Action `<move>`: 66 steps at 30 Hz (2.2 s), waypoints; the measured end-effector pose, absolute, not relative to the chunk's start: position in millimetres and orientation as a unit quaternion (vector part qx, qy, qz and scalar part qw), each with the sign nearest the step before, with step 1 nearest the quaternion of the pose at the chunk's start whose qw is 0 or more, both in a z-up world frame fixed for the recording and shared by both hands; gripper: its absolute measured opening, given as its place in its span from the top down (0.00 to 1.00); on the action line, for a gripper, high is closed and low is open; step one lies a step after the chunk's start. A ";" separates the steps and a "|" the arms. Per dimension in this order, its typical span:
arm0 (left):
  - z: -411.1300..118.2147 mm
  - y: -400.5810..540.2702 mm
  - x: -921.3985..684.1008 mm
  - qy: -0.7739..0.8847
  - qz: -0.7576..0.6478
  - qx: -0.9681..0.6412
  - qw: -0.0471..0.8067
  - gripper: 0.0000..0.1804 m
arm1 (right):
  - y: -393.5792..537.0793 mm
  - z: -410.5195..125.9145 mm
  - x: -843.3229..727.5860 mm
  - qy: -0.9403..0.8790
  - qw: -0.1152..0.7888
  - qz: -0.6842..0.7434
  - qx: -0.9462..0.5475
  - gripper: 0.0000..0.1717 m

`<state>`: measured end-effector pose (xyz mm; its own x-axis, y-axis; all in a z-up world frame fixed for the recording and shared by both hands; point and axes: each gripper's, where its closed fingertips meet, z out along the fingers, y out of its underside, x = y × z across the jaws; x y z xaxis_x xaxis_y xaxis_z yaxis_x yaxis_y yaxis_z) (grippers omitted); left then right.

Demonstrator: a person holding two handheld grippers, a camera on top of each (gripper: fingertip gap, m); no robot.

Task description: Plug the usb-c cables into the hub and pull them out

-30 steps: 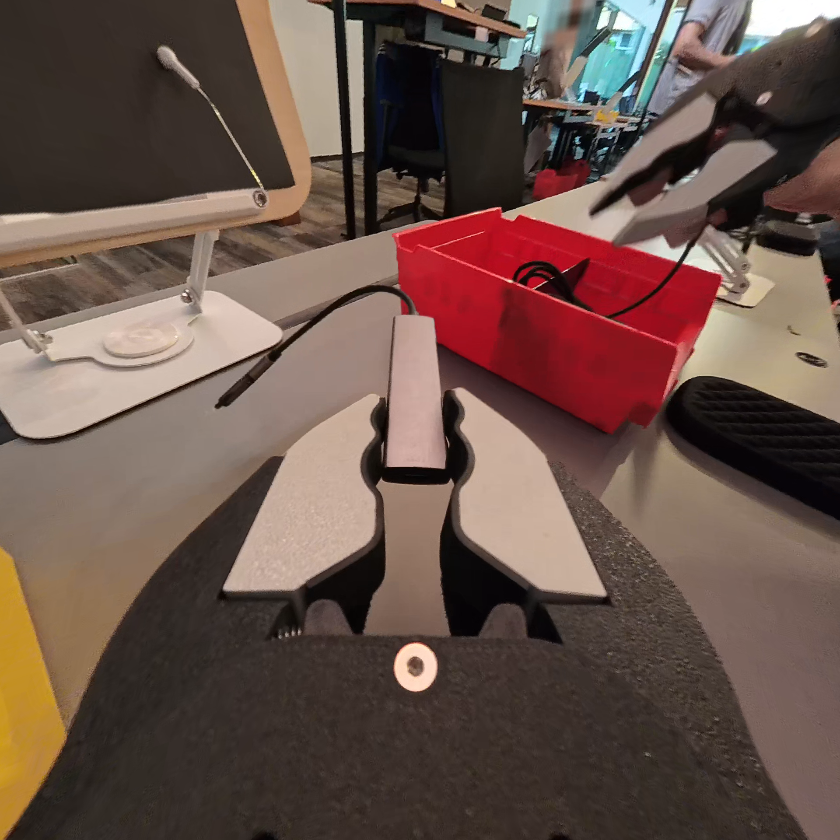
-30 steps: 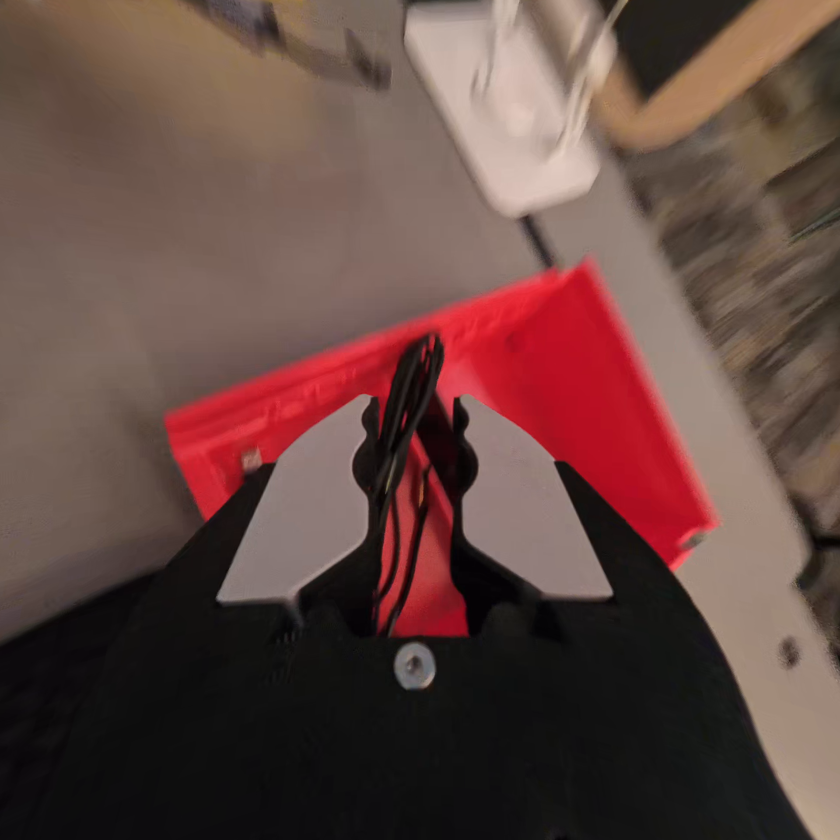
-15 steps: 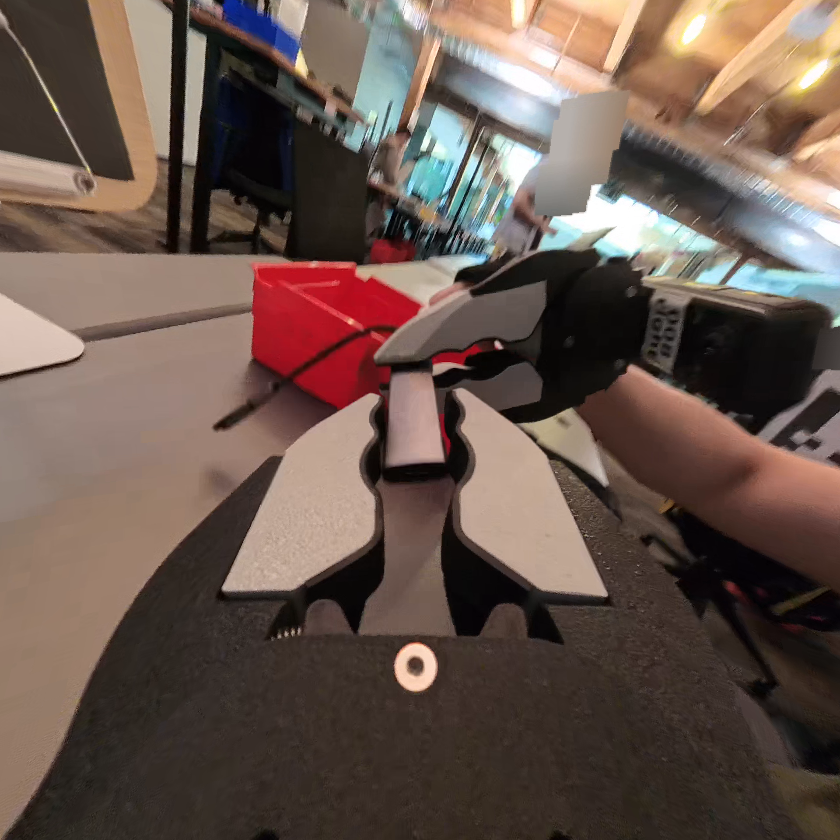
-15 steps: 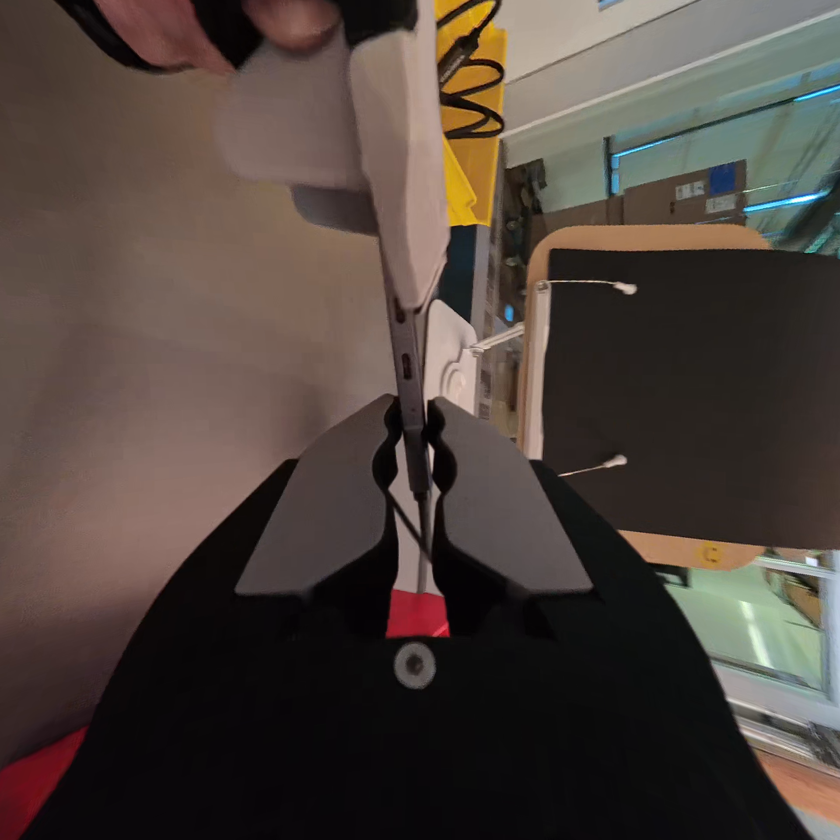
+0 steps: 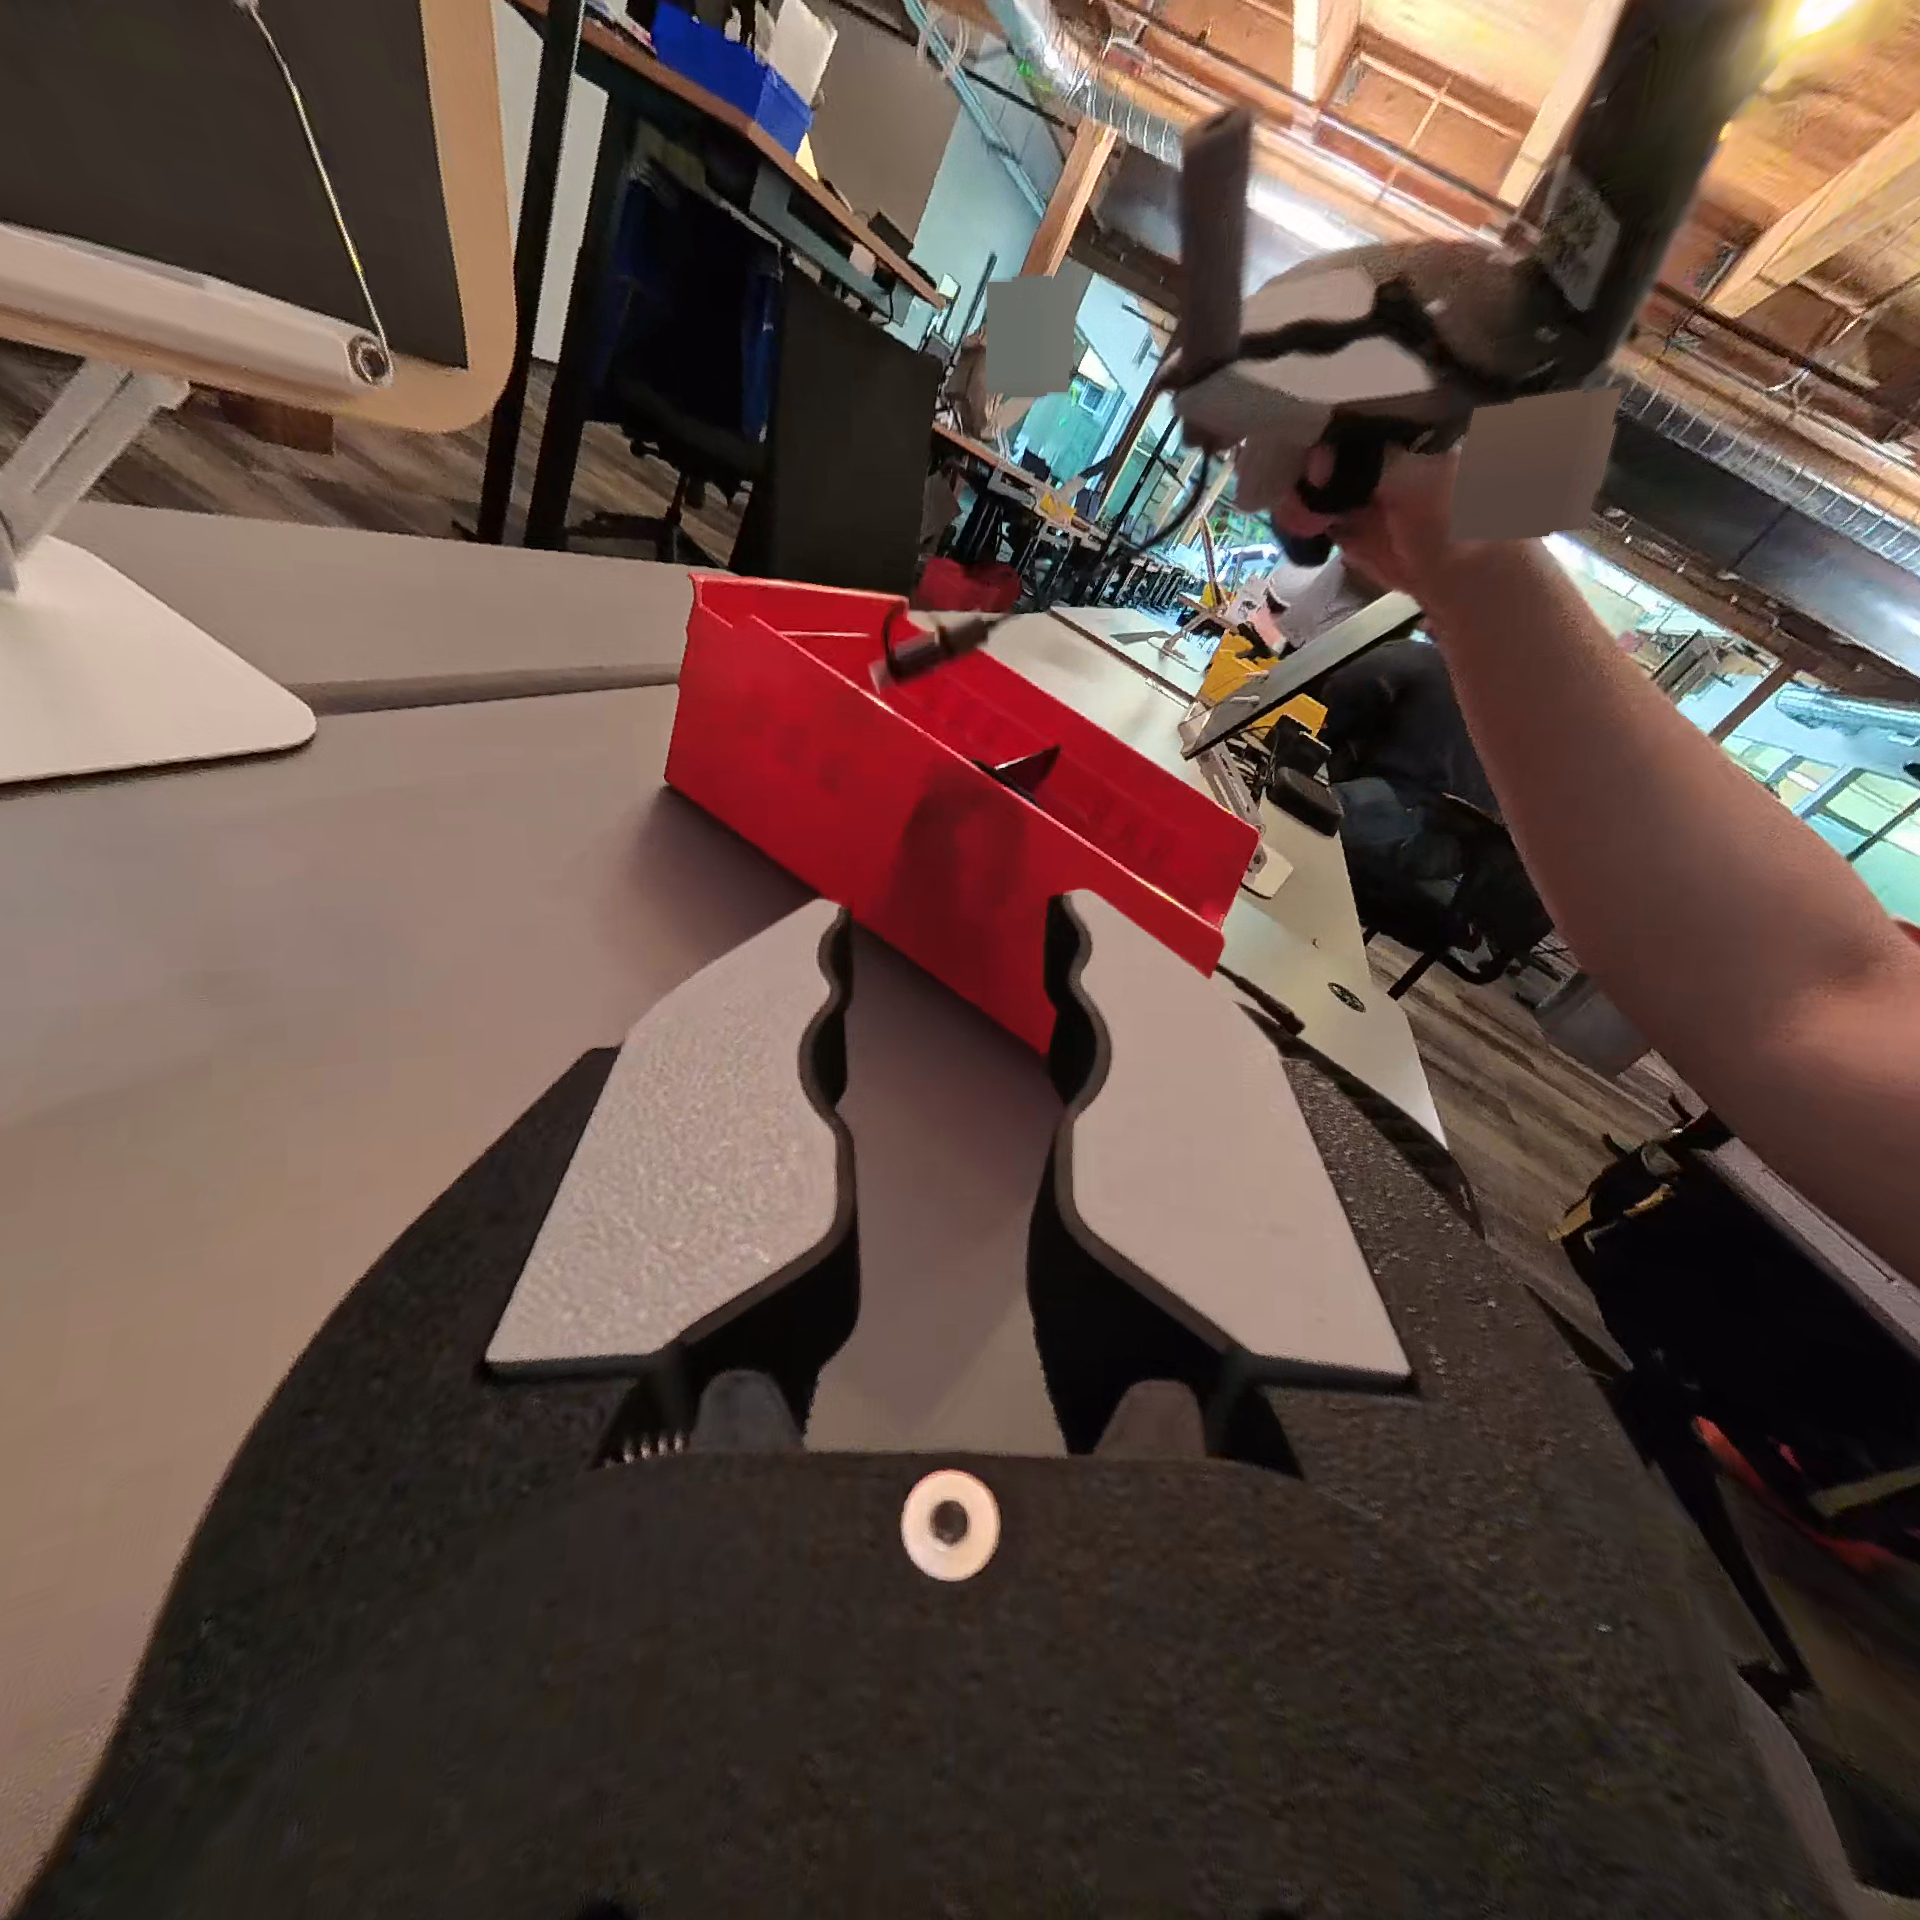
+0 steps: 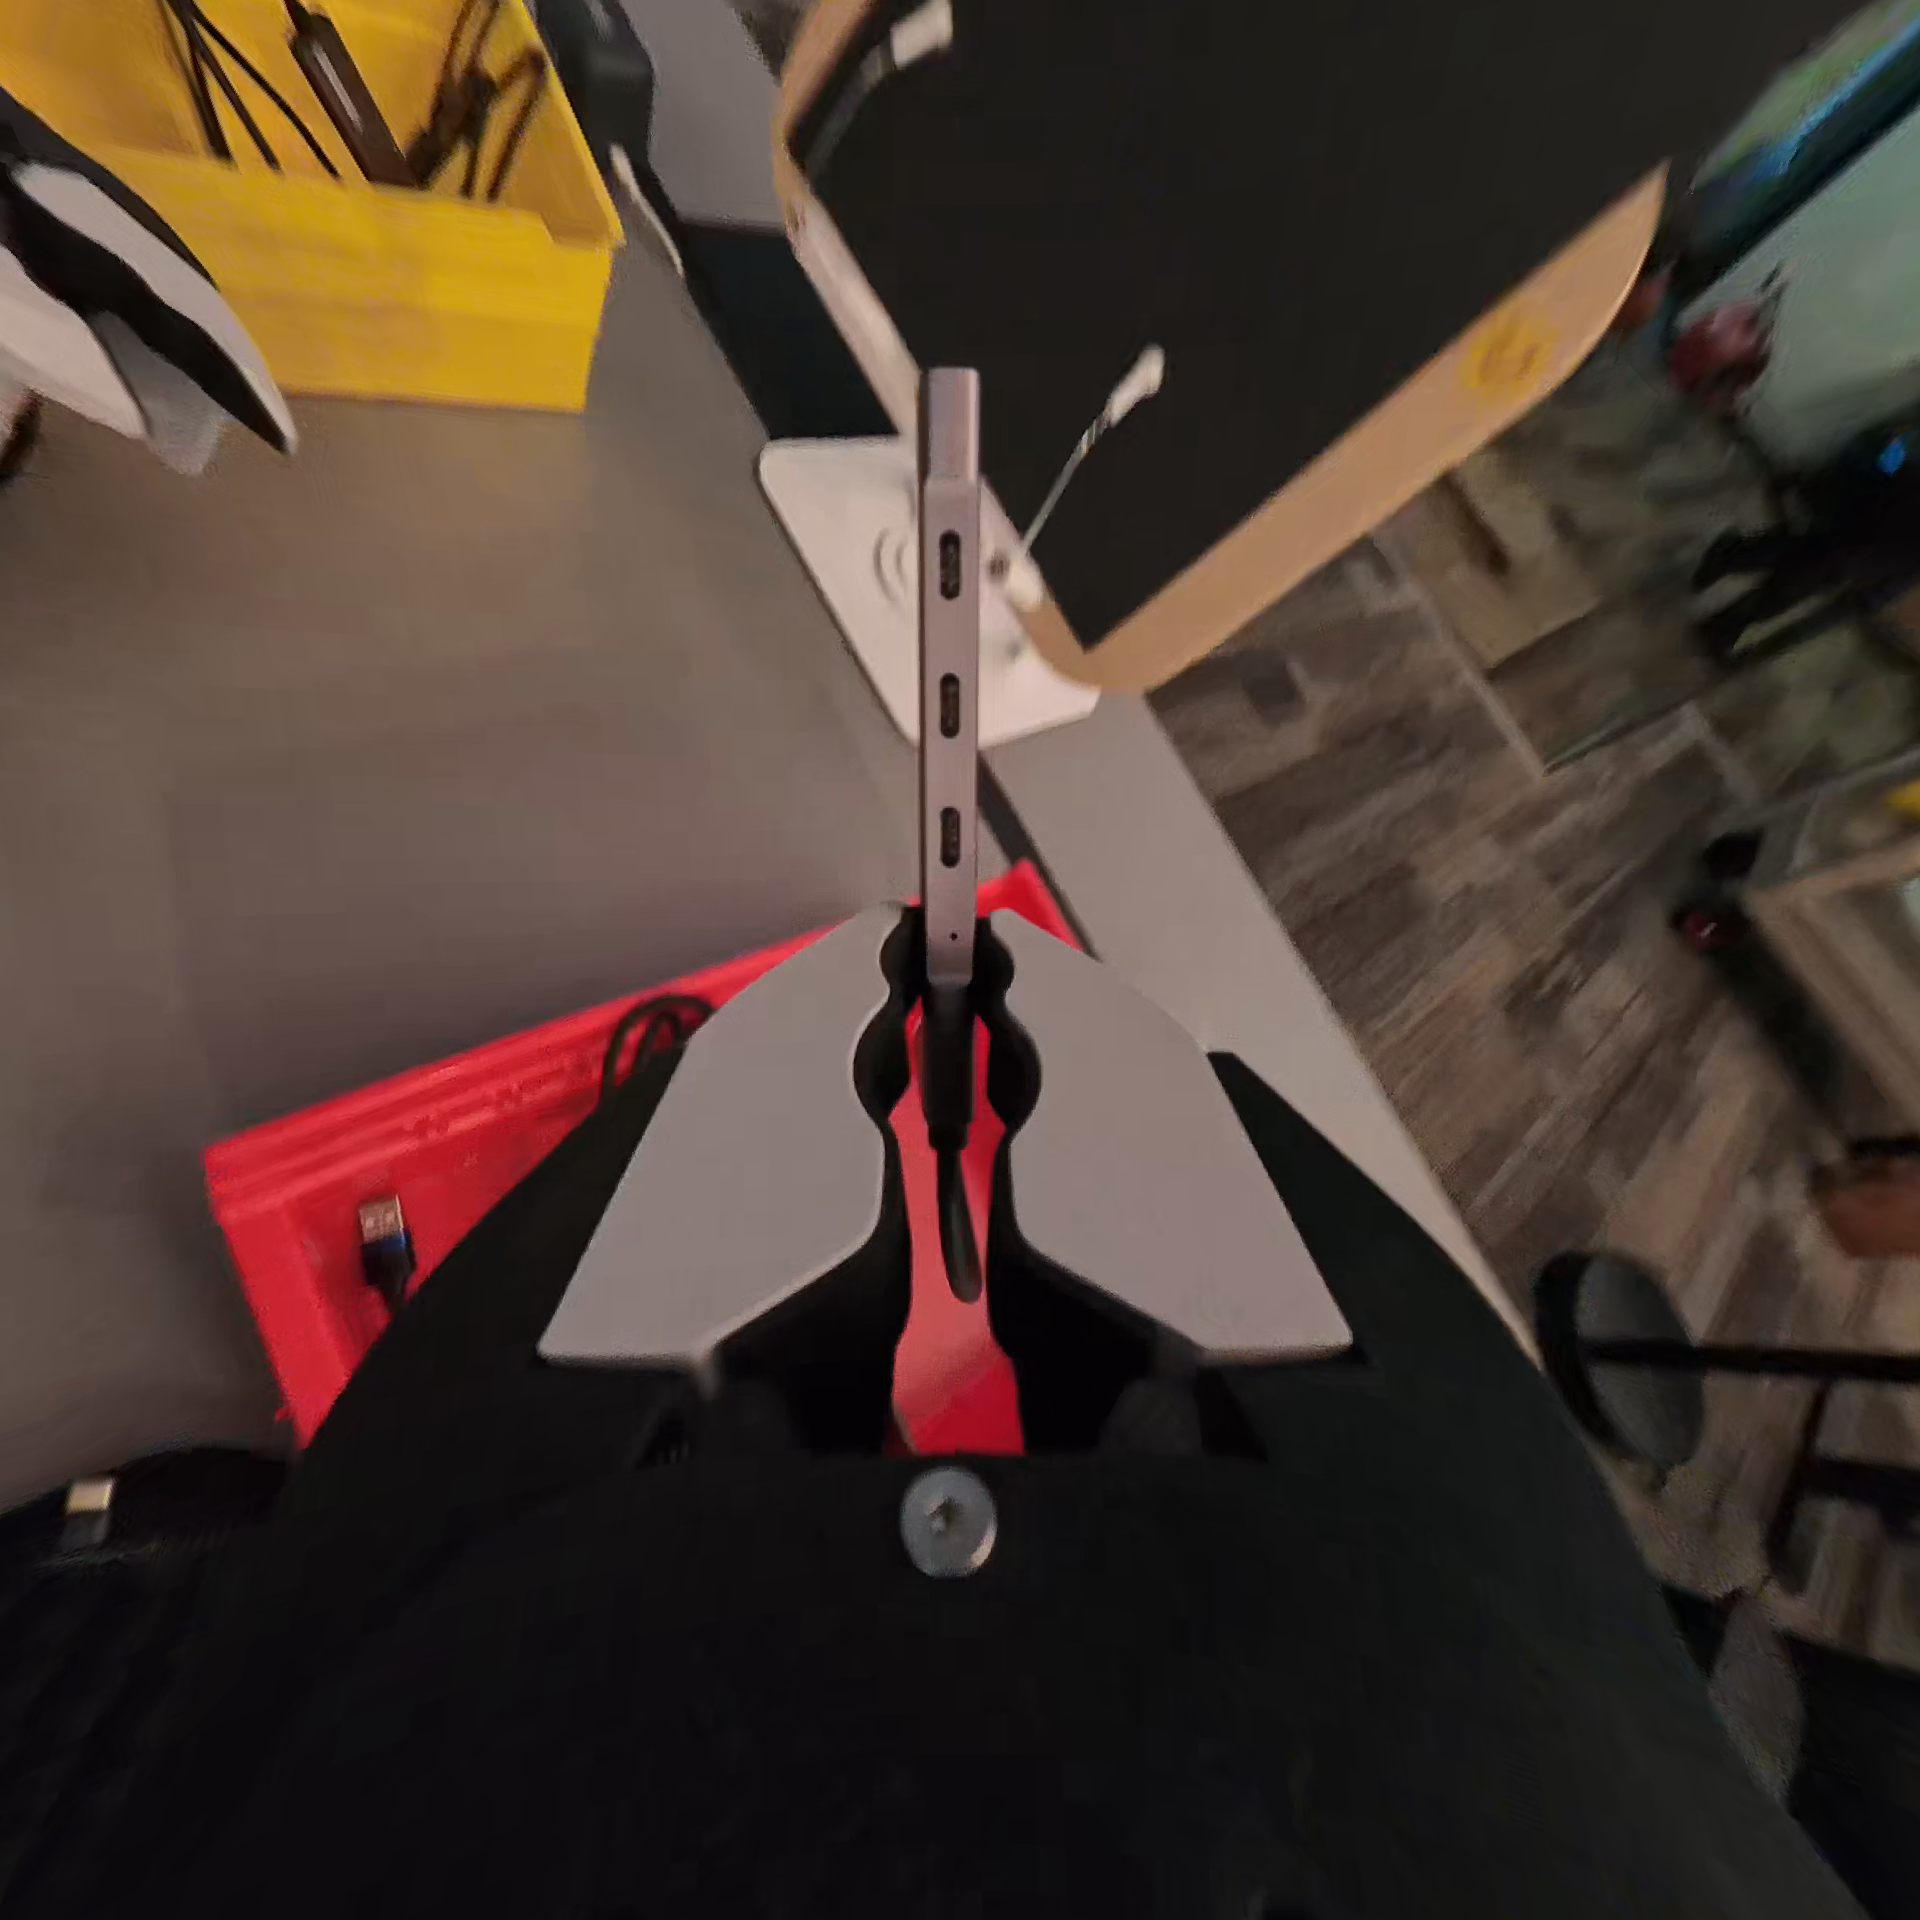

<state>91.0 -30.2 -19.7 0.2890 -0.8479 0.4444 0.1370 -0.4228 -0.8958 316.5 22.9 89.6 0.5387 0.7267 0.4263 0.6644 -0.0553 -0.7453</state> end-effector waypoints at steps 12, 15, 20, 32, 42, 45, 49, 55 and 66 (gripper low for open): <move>-22.9 -25.9 86.9 0.271 -0.515 -0.664 0.470 0.80 | 70.5 -52.4 382.9 -0.402 0.327 -0.039 -0.854 0.86; -21.0 -27.1 87.4 0.276 -0.508 -0.664 0.474 0.80 | 77.3 2.8 357.6 -0.381 0.430 -0.003 -0.818 0.85; -4.3 -36.2 87.2 0.302 -0.473 -0.661 0.499 0.80 | 30.6 106.8 275.7 -0.365 0.597 0.082 -0.710 0.84; 26.3 18.1 -123.7 0.396 -0.041 -0.772 0.495 0.77 | -44.0 148.9 203.7 -0.394 0.704 0.176 -0.564 0.84; -46.7 89.8 -173.2 0.621 0.110 -0.735 0.251 0.71 | -26.3 125.3 232.5 -0.388 0.678 0.113 -0.615 0.84; -59.6 85.2 -150.3 0.671 0.114 -0.692 0.240 0.72 | -27.8 126.1 237.9 -0.390 0.680 0.101 -0.613 0.84; -68.0 80.9 -121.8 0.681 0.059 -0.689 0.241 0.70 | -24.8 127.7 236.1 -0.383 0.682 0.131 -0.609 0.84; -61.8 91.3 -114.5 0.645 -0.009 -0.718 0.263 0.82 | -11.3 109.9 230.3 -0.399 0.655 0.102 -0.634 0.84; -34.1 97.6 -116.8 0.627 -0.017 -0.720 0.297 1.00 | -5.7 95.0 207.4 -0.432 0.628 0.104 -0.639 0.84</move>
<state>-116.8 97.6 -34.1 0.2143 -0.9127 -0.3479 -0.8925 -0.0382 -0.4495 207.4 -5.7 95.0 0.6052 0.6830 0.4089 0.4206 0.1618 -0.8927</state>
